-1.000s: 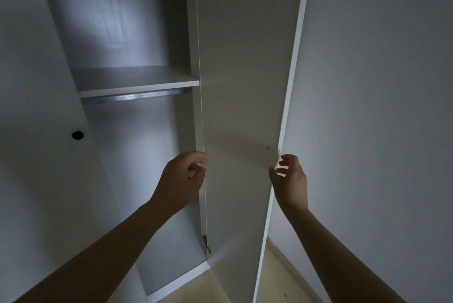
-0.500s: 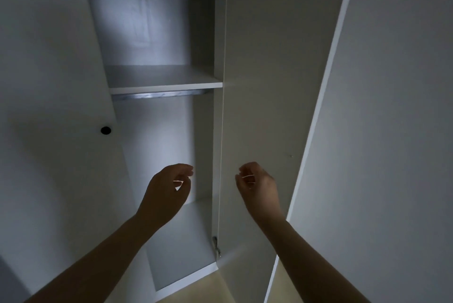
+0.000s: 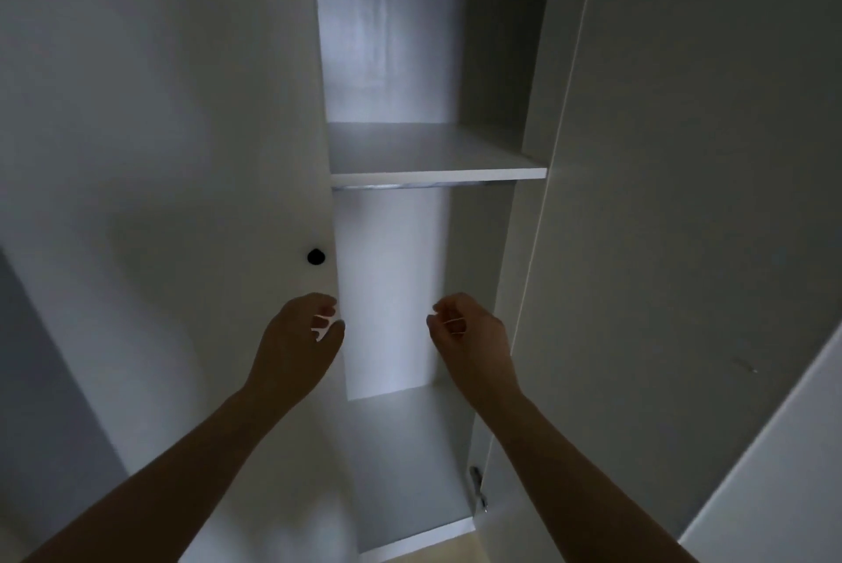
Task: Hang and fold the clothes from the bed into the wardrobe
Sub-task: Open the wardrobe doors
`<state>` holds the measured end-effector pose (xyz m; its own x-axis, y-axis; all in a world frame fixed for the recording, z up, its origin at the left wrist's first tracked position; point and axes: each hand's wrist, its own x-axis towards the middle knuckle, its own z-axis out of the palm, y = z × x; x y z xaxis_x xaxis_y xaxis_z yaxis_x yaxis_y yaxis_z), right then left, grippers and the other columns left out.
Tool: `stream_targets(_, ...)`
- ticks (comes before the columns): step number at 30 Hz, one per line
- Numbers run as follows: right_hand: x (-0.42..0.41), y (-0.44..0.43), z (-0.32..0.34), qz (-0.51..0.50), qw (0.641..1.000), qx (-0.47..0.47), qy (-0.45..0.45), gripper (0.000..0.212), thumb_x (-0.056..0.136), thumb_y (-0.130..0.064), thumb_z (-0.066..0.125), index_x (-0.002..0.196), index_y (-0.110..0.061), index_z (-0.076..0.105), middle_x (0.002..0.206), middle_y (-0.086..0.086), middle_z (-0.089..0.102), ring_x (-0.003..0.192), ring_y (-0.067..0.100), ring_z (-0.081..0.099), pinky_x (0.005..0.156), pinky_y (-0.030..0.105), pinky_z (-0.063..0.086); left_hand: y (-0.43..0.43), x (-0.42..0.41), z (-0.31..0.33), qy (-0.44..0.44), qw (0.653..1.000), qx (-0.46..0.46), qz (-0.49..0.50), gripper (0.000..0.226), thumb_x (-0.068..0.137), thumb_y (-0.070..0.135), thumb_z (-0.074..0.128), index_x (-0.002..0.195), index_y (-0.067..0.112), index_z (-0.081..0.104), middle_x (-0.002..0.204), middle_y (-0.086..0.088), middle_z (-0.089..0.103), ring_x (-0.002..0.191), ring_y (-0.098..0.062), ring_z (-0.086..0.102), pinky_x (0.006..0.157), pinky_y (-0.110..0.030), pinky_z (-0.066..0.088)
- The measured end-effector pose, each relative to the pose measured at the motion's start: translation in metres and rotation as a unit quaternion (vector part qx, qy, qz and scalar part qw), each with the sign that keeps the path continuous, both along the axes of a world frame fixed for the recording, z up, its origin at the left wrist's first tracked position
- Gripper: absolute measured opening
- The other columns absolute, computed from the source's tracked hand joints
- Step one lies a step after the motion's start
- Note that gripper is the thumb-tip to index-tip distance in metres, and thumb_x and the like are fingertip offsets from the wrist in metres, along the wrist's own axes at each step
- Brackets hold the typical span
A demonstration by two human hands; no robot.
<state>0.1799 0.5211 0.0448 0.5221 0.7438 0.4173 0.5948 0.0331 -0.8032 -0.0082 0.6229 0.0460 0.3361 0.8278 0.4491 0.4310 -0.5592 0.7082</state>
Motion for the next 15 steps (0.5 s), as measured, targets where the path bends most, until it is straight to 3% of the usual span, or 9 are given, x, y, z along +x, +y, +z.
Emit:
stream_targets(8,0.002,0.06,-0.007,0.067,0.998,0.007,-0.001,0.01,0.09,-0.02,0.063,0.099,-0.017,0.064,0.089,-0.01,0.067,0.077,0.003,0.063,0.074,0.023,0.053,0.055,0.003,-0.001,0.047,0.995,0.045,0.075,0.037,0.09,0.013,0.06,0.126,0.007,0.056,0.12,-0.01,0.055,0.099,-0.022,0.058,0.083,-0.026,0.044)
stream_targets(12,0.019,0.084,-0.012,0.107,0.994,0.01,0.0,0.009,0.09,-0.021,0.062,0.099,-0.019,0.063,0.089,-0.012,0.066,0.078,0.001,0.062,0.072,0.019,0.052,0.075,0.021,0.001,0.051,0.991,0.022,0.119,0.054,0.09,0.017,0.061,0.139,0.006,0.042,0.134,-0.016,0.044,0.109,-0.028,0.054,0.093,-0.04,0.048)
stream_targets(15,0.036,0.1,-0.015,0.135,0.991,0.016,0.007,0.008,0.091,-0.02,0.061,0.099,-0.018,0.063,0.088,-0.013,0.066,0.077,0.001,0.062,0.069,0.014,0.05,0.086,0.036,0.002,0.043,0.99,0.01,0.132,0.054,0.09,0.017,0.062,0.138,0.01,0.041,0.133,-0.014,0.041,0.101,-0.026,0.055,0.088,-0.04,0.051)
